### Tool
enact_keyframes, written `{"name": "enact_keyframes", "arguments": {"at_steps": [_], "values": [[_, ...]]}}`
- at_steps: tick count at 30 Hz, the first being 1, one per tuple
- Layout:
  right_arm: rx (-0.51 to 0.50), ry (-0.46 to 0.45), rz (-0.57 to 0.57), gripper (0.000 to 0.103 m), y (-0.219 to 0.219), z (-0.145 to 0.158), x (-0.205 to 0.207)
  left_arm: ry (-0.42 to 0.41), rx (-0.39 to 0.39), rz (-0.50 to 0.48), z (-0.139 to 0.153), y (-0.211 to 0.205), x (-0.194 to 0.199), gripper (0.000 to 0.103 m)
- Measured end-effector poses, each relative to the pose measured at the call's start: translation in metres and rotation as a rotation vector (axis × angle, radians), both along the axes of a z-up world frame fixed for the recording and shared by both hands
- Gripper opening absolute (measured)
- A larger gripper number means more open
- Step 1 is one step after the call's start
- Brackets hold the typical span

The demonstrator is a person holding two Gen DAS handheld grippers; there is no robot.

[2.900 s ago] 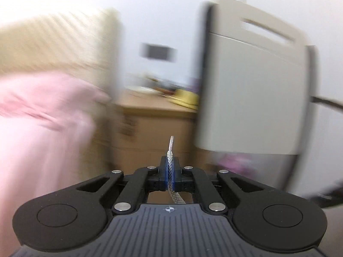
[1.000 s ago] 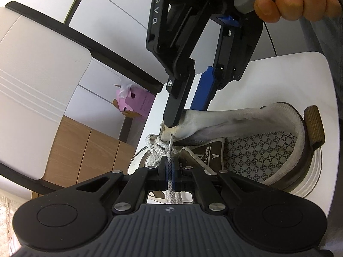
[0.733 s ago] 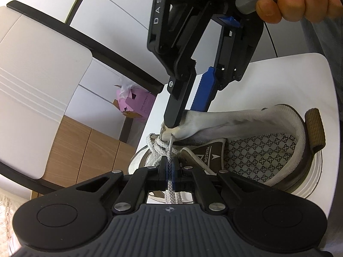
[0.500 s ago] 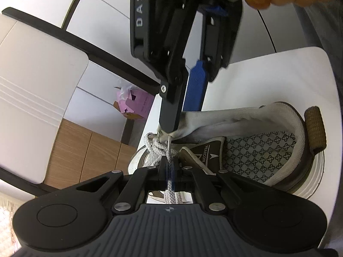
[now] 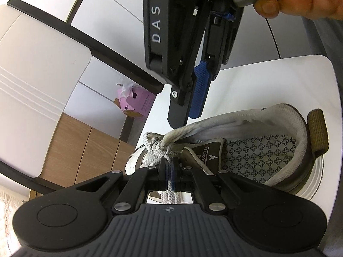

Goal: Lace up shoes with both hands

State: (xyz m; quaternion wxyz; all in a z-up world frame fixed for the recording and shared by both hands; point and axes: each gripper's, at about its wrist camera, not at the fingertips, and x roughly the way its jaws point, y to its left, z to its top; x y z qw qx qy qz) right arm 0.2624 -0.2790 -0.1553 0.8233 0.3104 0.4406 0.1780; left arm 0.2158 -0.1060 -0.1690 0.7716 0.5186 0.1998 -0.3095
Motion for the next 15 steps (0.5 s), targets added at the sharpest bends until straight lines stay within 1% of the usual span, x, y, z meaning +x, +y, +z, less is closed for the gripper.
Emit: {"name": "enact_keyframes", "arguments": {"at_steps": [3, 10, 15], "values": [[-0.036, -0.016, 0.025, 0.022, 0.0057, 0.001, 0.0009, -0.019, 0.022, -0.014, -0.0026, -0.0007, -0.0049, 0.002], [-0.059, -0.011, 0.023, 0.022, 0.0017, 0.0022, 0.0018, -0.046, 0.063, -0.058, -0.0071, 0.0003, -0.0083, 0.0], [-0.072, 0.002, 0.019, 0.022, -0.0011, 0.0018, 0.0026, -0.054, 0.077, -0.071, -0.008, 0.0003, -0.0083, 0.0]]}}
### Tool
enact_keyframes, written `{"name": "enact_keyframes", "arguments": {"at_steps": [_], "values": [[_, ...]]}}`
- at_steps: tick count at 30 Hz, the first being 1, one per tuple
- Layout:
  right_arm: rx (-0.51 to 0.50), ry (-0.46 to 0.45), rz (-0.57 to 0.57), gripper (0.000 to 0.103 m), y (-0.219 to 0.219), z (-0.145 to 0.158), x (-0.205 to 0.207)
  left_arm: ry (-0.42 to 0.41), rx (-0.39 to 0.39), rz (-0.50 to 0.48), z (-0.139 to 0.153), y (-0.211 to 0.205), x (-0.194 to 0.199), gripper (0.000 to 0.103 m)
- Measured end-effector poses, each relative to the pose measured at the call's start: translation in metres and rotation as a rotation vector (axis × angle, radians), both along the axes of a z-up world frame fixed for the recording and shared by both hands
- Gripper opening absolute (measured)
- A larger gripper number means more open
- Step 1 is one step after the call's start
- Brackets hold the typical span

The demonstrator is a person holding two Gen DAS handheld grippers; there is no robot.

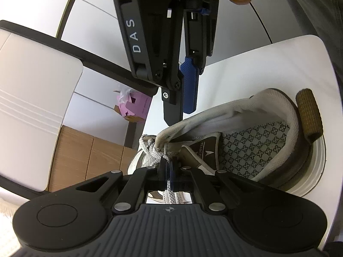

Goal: Lace up shoes with both hands

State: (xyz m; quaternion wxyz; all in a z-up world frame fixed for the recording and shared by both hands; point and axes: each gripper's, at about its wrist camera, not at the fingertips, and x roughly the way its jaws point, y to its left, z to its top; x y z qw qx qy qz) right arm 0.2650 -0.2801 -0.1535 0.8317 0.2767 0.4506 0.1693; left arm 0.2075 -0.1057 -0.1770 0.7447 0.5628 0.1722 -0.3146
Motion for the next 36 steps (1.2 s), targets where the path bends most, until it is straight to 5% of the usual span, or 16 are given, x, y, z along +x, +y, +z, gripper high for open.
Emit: {"name": "enact_keyframes", "arguments": {"at_steps": [9, 14, 22, 31, 36], "values": [[-0.026, 0.012, -0.009, 0.022, 0.001, 0.0, 0.004, 0.008, 0.016, -0.023, 0.0, 0.002, 0.003, 0.0], [-0.031, -0.109, 0.04, 0.024, 0.006, 0.02, 0.001, 0.05, -0.024, -0.012, 0.004, 0.006, 0.01, 0.0], [-0.228, -0.185, 0.232, 0.026, 0.043, 0.029, -0.007, 0.045, -0.043, -0.018, 0.006, 0.012, 0.012, 0.0], [0.246, 0.033, -0.078, 0.022, -0.013, -0.01, -0.004, -0.003, -0.021, -0.064, 0.001, 0.013, 0.006, 0.0], [0.363, 0.095, -0.15, 0.022, -0.024, -0.021, -0.005, -0.003, -0.027, -0.052, 0.0, 0.01, 0.009, 0.0]]}}
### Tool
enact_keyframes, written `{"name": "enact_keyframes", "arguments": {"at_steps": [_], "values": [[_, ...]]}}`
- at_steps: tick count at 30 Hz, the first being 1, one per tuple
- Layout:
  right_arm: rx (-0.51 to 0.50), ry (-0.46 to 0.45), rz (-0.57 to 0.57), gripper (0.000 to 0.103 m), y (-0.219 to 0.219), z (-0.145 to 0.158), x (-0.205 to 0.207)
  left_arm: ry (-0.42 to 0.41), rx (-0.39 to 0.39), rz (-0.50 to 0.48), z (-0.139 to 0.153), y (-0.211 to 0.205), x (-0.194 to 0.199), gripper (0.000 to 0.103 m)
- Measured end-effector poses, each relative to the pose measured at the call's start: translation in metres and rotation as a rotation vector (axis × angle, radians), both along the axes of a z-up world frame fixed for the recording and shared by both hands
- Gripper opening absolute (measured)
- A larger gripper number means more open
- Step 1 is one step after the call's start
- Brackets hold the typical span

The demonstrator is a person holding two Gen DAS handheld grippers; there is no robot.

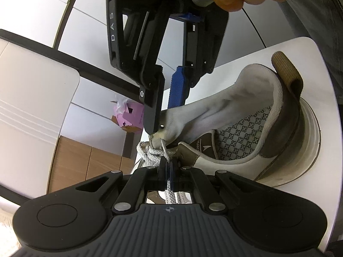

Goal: Lace up shoes with both hands

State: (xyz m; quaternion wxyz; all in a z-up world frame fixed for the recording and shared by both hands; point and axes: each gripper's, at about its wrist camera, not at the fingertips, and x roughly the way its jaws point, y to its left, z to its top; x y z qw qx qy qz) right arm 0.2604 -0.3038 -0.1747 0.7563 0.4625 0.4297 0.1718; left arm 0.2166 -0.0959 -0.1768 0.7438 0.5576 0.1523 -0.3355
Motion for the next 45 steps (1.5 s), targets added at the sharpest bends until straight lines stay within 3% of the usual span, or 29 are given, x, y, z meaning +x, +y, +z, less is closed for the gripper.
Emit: {"name": "enact_keyframes", "arguments": {"at_steps": [9, 18, 22, 25, 27, 29, 31, 36, 38, 41, 45], "values": [[-0.078, -0.023, 0.046, 0.023, 0.01, 0.009, 0.0, -0.019, 0.029, 0.014, -0.012, -0.014, -0.004, 0.0], [-0.406, -0.18, 0.245, 0.024, 0.048, 0.036, 0.0, -0.048, 0.052, 0.021, -0.02, -0.009, -0.004, 0.0], [-0.471, -0.225, 0.292, 0.027, 0.057, 0.039, -0.002, -0.048, 0.041, 0.022, -0.021, -0.007, -0.003, 0.0], [-0.296, -0.193, 0.179, 0.03, 0.034, 0.032, 0.001, -0.047, 0.031, 0.028, -0.021, -0.007, -0.001, 0.0], [-0.1, -0.149, 0.069, 0.029, 0.013, 0.02, 0.004, -0.051, 0.034, 0.025, -0.022, -0.008, -0.001, 0.0], [-0.015, -0.092, -0.018, 0.025, 0.0, 0.008, 0.005, -0.051, 0.035, 0.023, -0.022, -0.008, -0.001, 0.0], [-0.019, -0.045, -0.045, 0.019, -0.004, -0.002, 0.007, -0.051, 0.035, 0.022, -0.022, -0.008, 0.0, 0.0], [-0.079, -0.051, 0.007, 0.013, 0.006, -0.003, 0.012, -0.045, 0.031, 0.025, -0.024, -0.006, 0.003, 0.0], [-0.097, -0.056, 0.011, 0.002, 0.007, -0.003, 0.013, -0.041, 0.026, 0.025, -0.025, -0.004, 0.004, 0.0], [-0.136, -0.08, 0.03, 0.003, 0.011, 0.002, 0.012, -0.029, 0.008, 0.036, -0.024, -0.001, 0.006, 0.0], [-0.101, -0.065, 0.023, 0.003, 0.011, -0.002, 0.011, -0.002, -0.021, 0.069, -0.024, 0.0, 0.011, 0.0]]}}
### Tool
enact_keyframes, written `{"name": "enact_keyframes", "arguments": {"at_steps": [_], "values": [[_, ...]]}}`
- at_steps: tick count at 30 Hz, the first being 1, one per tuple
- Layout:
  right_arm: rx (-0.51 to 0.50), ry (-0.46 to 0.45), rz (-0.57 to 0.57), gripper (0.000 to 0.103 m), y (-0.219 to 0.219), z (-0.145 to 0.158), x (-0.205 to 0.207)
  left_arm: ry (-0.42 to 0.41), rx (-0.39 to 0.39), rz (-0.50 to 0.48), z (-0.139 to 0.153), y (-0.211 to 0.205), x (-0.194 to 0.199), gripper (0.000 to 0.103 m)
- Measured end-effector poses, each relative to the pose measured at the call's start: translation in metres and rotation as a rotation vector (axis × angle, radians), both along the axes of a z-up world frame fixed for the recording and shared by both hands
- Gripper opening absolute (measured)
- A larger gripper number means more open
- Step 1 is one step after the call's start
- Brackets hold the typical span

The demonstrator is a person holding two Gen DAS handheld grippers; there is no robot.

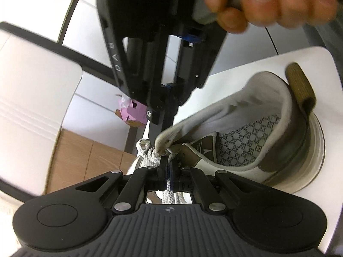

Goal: Lace up shoes with both hands

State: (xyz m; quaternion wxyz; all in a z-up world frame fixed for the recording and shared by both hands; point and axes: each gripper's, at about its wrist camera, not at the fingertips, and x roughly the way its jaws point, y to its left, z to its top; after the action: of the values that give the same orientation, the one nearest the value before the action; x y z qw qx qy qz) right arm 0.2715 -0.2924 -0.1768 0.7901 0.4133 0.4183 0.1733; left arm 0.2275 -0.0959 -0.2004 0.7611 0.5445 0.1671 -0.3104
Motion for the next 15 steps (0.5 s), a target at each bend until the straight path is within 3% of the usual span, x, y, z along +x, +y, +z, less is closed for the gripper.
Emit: {"name": "enact_keyframes", "arguments": {"at_steps": [5, 13, 15], "values": [[0.007, 0.002, -0.018, 0.002, -0.001, 0.001, 0.0, -0.004, -0.025, 0.025, 0.001, 0.005, 0.002, 0.005], [0.035, -0.041, -0.159, 0.0, -0.019, 0.009, -0.007, 0.009, -0.07, 0.096, 0.005, 0.019, 0.004, 0.007], [0.034, -0.04, -0.187, 0.001, -0.025, 0.008, -0.007, 0.018, -0.088, 0.117, 0.006, 0.023, 0.006, 0.011]]}}
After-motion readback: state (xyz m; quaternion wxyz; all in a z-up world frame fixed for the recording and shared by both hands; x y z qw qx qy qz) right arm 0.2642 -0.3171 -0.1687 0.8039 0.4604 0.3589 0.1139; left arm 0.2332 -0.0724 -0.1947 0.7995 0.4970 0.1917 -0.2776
